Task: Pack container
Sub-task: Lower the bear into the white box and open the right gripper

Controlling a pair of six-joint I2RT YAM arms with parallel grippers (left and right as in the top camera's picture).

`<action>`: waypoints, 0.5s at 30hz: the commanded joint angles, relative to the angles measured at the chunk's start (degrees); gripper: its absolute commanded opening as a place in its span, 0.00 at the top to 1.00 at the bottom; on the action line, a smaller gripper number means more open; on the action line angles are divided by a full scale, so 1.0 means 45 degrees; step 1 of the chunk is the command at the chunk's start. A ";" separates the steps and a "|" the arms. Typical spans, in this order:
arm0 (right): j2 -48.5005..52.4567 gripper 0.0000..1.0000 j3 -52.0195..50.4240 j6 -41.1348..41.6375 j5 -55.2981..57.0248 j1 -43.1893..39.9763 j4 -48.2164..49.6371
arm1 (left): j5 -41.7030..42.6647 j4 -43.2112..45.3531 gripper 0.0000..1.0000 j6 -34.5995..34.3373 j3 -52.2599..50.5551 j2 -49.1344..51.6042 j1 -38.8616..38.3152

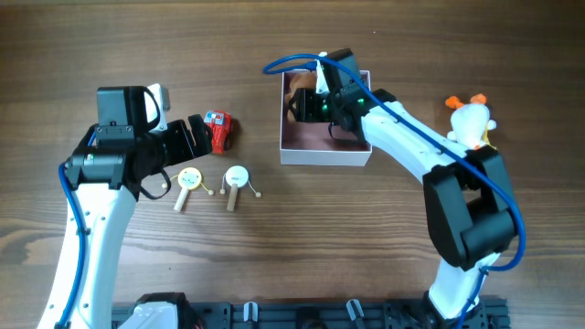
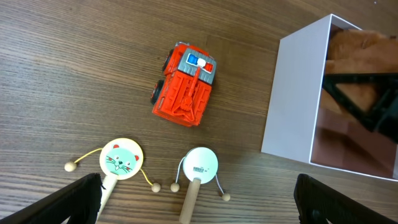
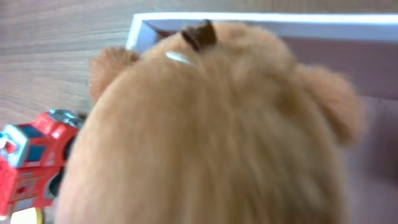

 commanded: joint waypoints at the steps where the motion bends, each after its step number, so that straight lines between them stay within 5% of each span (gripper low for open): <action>1: -0.0758 0.18 0.0000 -0.0389 -0.0233 0.0044 0.0126 | 0.0204 -0.0010 0.00 -0.0117 0.0248 -0.0010 -0.0073; 3: -0.0763 0.01 0.0000 -0.0908 -0.0199 0.0044 0.0097 | 0.0204 -0.0010 0.00 -0.0112 0.0248 -0.0010 -0.0073; 15: -0.1996 0.09 0.0000 -0.1044 -0.0102 -0.0049 -0.0437 | 0.0204 -0.0010 0.00 -0.0117 0.0248 -0.0010 -0.0073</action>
